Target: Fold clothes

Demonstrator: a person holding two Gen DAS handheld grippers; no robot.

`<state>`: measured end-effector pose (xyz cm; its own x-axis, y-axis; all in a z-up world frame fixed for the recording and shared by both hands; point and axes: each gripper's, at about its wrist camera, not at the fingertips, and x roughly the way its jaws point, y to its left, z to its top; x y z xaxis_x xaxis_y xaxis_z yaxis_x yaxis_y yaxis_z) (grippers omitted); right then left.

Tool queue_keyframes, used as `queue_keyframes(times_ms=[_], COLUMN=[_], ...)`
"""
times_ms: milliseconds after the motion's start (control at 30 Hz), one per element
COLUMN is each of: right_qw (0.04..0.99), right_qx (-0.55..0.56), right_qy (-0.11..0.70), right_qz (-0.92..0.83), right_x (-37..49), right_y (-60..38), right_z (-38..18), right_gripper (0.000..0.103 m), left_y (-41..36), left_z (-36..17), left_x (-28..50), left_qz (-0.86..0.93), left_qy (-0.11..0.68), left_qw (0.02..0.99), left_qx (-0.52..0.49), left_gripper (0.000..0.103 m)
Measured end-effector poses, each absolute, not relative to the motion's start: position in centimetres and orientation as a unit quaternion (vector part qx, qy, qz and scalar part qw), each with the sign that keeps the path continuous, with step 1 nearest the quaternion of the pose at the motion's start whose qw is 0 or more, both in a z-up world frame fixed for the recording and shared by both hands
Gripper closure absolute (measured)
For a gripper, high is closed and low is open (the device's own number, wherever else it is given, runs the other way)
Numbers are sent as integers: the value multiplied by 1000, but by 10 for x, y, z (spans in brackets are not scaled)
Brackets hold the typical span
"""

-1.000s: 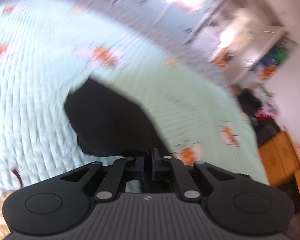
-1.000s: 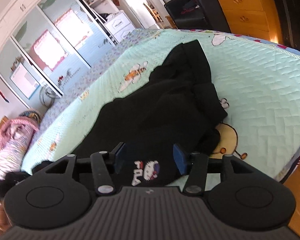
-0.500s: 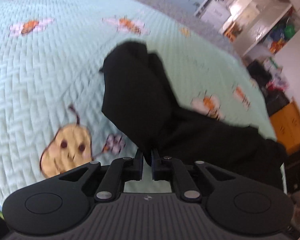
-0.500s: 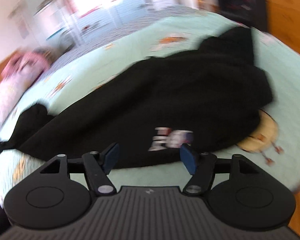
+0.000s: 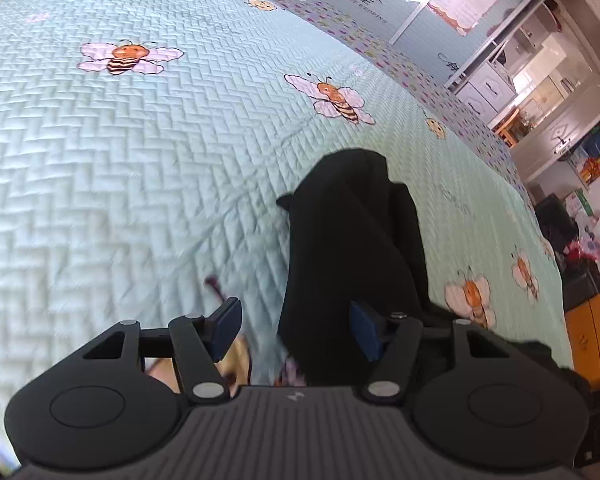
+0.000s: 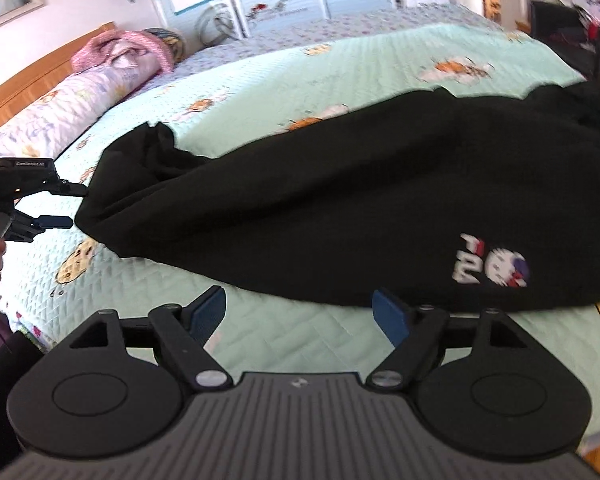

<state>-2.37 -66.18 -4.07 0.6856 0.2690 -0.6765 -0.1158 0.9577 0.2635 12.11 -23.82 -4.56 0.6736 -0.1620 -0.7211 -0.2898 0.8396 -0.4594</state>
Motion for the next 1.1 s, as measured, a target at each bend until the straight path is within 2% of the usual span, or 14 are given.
queue_keyframes(times_ms=[133,200,267,300,333,400,500,567,700,767,833,867,1100], right_qw=[914,915,916,917,917,918,918,917,914,911,907,906,911], right_qx=[117,126,131,131,131,131,133,137,142,149,157,159,142], right_qy=[380,378,376,375,374,371,371,372,378,383,388,389,382], right_qz=[75,60,49,48,46,44,44,44,42,43,48,53,56], right_x=[-31,-35,-37,-38,-40,-42,-42,-42,-38,-34,-31,-30,-35], right_y=[-678,-686,-690,-690,-691,-692,-691,-691,-691,-689,-685,-682,-677], right_z=[-41,-41,-41,-40,-40,-40,-41,-42,-49,-54,-57,-57,-45], right_gripper=[22,22,22,22,22,22,22,22,22,22,22,22,22], left_y=[-242,-242,-244,-246,-250,-256,-258,-259,-254,-249,-240,-237,-237], left_z=[-55,-64,-66,-64,-59,-44,-7,20,42,36,18,8,-36], left_x=[156,171,175,176,174,160,120,85,44,41,52,59,110], left_qz=[40,13,-8,-12,-11,-14,-31,-40,-25,-25,-8,2,3], left_qy=[405,416,416,414,411,394,342,307,321,346,375,381,402], left_qw=[872,857,849,850,857,874,904,923,928,920,903,897,854], left_qx=[-273,-305,-325,-326,-312,-284,-257,-229,-188,-181,-209,-226,-330], left_gripper=[41,43,55,75,85,96,98,98,98,88,51,46,45])
